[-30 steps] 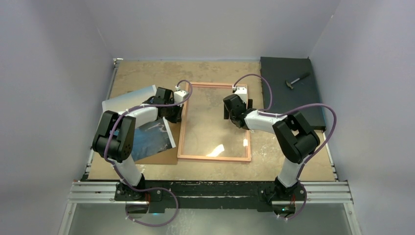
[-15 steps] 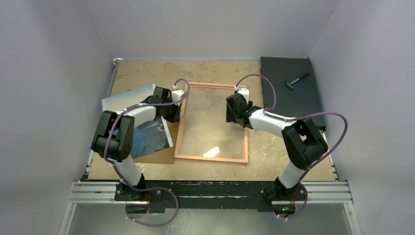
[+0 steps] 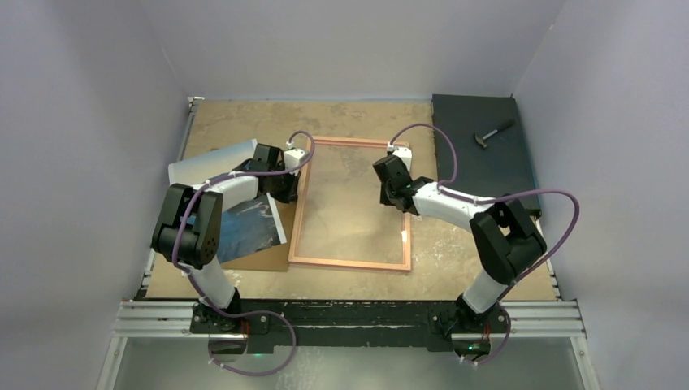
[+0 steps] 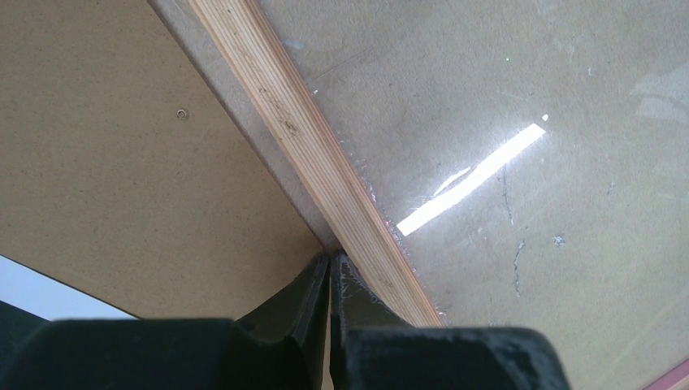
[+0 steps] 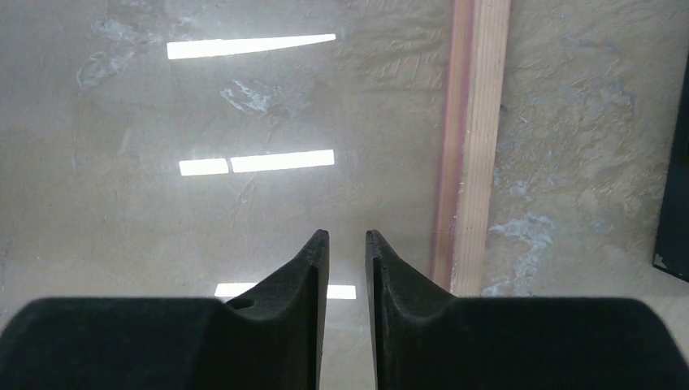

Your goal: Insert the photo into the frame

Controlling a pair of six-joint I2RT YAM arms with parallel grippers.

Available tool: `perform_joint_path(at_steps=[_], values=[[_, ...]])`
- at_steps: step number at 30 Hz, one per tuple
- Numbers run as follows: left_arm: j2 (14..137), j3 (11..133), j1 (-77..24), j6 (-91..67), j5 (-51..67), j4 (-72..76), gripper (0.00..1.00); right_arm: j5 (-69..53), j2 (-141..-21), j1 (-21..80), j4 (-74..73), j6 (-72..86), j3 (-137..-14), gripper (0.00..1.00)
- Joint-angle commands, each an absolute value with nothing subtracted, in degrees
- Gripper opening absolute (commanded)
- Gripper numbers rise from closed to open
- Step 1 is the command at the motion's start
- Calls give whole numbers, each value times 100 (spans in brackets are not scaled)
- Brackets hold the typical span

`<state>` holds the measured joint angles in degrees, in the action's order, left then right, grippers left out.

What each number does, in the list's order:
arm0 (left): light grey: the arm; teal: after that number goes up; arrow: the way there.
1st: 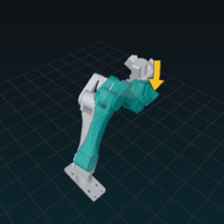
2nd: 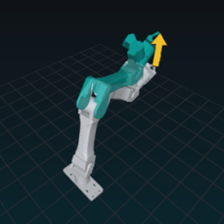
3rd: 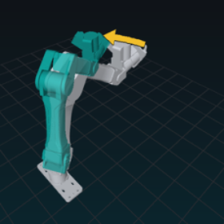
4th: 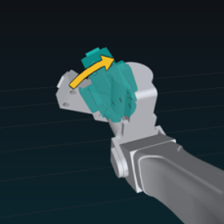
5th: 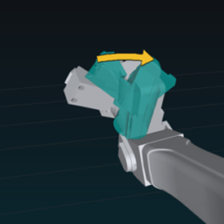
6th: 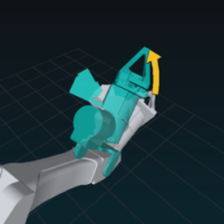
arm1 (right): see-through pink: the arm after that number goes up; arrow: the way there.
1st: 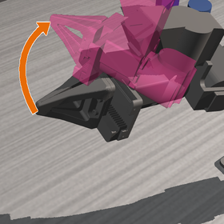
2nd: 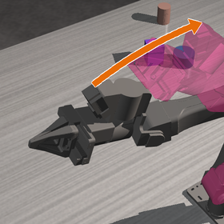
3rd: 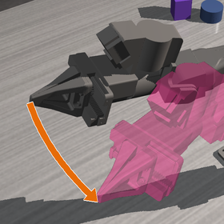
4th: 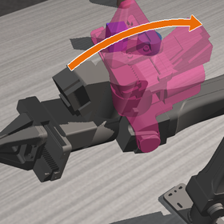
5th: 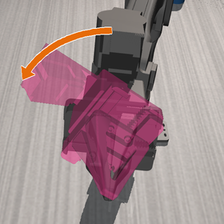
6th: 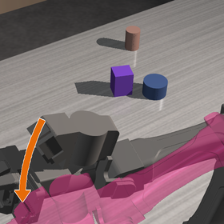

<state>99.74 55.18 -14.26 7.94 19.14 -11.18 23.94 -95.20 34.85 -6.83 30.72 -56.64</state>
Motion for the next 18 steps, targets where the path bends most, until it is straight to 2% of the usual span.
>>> perform_joint_path(at_steps=[1, 11, 15, 18], values=[[9999, 5458, -1450, 859, 1960, -1316, 2, 2408, -9620, 3469, -647, 3346, -5758, 24], [9972, 5479, -1409, 896, 1925, -1351, 2, 2199, -9246, 3068, -598, 3367, -5560, 43], [9917, 5493, -1389, 905, 1925, -1380, 2, 1834, -9150, 2733, -498, 3353, -5398, 45], [9916, 5481, -1389, 898, 1925, -1379, 2, 1667, -9161, 2686, -384, 3366, -5283, 39]])
